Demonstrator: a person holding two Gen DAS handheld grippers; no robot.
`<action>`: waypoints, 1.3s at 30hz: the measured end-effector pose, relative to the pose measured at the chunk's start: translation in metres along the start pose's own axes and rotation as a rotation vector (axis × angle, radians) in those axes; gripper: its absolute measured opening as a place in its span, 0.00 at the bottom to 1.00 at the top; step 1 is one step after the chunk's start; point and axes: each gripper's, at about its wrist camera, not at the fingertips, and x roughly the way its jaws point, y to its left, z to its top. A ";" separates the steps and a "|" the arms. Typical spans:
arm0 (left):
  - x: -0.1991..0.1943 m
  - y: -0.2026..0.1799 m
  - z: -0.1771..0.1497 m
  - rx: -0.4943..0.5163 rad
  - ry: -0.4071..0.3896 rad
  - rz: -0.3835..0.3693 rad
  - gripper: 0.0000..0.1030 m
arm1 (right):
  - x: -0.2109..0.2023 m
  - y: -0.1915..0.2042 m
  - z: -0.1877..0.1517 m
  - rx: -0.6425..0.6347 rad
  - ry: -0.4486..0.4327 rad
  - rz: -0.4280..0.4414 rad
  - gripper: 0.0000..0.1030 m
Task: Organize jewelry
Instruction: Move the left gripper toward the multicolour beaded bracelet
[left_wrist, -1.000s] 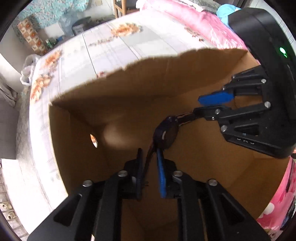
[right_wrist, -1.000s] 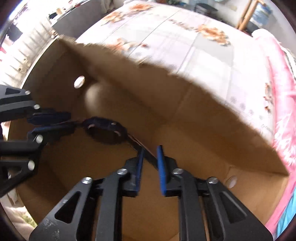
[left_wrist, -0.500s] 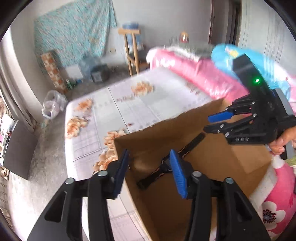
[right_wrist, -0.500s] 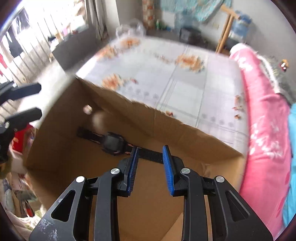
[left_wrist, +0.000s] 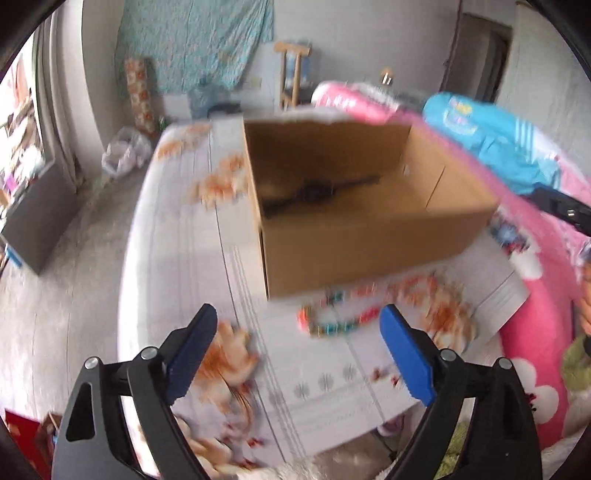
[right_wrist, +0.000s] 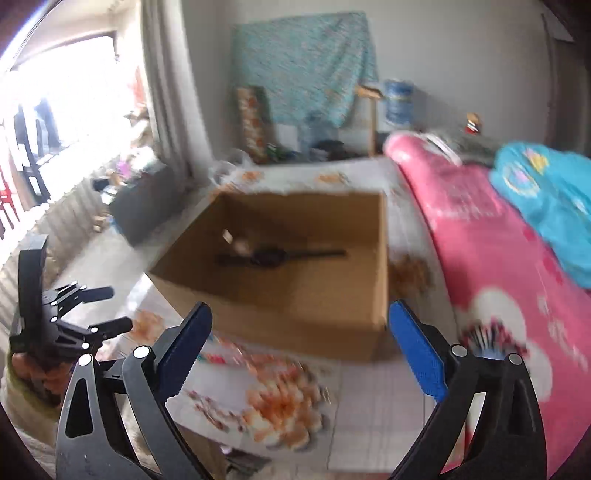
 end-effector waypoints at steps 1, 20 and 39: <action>0.017 -0.004 -0.010 0.003 0.030 0.017 0.85 | 0.005 0.000 -0.011 0.015 0.022 -0.037 0.92; 0.078 -0.006 -0.045 -0.022 0.071 0.089 0.96 | 0.032 0.022 -0.074 -0.116 -0.018 -0.317 0.92; 0.096 0.000 0.004 -0.015 -0.010 0.178 0.96 | 0.066 0.028 -0.077 0.026 0.102 -0.075 0.88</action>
